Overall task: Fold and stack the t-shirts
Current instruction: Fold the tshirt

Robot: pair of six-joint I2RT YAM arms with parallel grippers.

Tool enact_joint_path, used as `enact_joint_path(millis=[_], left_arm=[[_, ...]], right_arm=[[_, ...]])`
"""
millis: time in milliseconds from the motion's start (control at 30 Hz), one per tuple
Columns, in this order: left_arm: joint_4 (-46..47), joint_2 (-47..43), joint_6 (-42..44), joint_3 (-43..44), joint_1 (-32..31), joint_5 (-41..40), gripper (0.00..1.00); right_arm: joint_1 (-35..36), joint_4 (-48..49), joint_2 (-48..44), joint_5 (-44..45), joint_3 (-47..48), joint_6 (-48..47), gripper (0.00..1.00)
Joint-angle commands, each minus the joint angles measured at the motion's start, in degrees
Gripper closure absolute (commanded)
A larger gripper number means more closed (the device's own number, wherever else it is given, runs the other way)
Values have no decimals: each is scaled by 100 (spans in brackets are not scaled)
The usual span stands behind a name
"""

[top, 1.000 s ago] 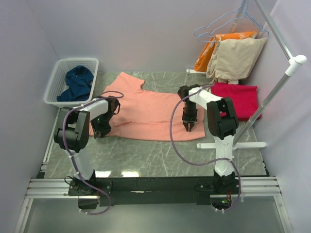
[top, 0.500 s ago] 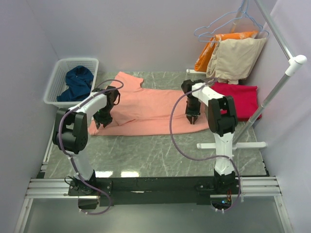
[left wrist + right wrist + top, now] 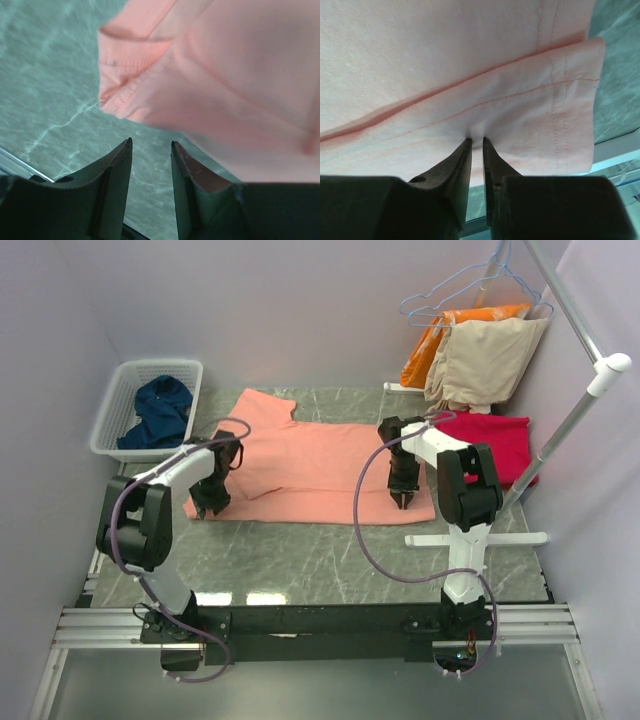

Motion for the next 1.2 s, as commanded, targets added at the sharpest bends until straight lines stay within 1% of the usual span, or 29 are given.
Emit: enact_joint_path(millis=[0,200,300,333,433,567,667,733,900,1033,1167], left_arm=[[340,269,-254,-651,-11,7,58],[341,376,-456,-1258,-11,-143,57],[340,192,-474,-1330,-28,102,59],[253,104,-509,-1304,-37,111,60],[148,-475,-466,-1058,-55,111,59],[-38,-1021,-518,-452,-55,-46,56],[294,-1092,-623,-389,-46,-117,55],[602,-1031,-615,-450,-37,-100,54],[1007,-206,-650,-319,68,181,56],[1087,164,-738,-415,121,191,56],[798,288,-922,-669,235,-11,55]], right_arm=[[-10,170,-287,127,-204,111,78],[-10,258,-428,92,-388,146,79],[-10,293,-560,75,-529,155,79],[-2,293,-604,74,-547,164,79],[-10,294,-595,65,-503,164,79],[-2,285,-542,22,-398,173,80],[-2,293,-560,4,-415,164,80],[-2,302,-543,4,-424,164,80],[-2,293,-525,4,-380,146,80],[-10,267,-525,13,-353,120,80],[-2,250,-525,30,-371,137,80]])
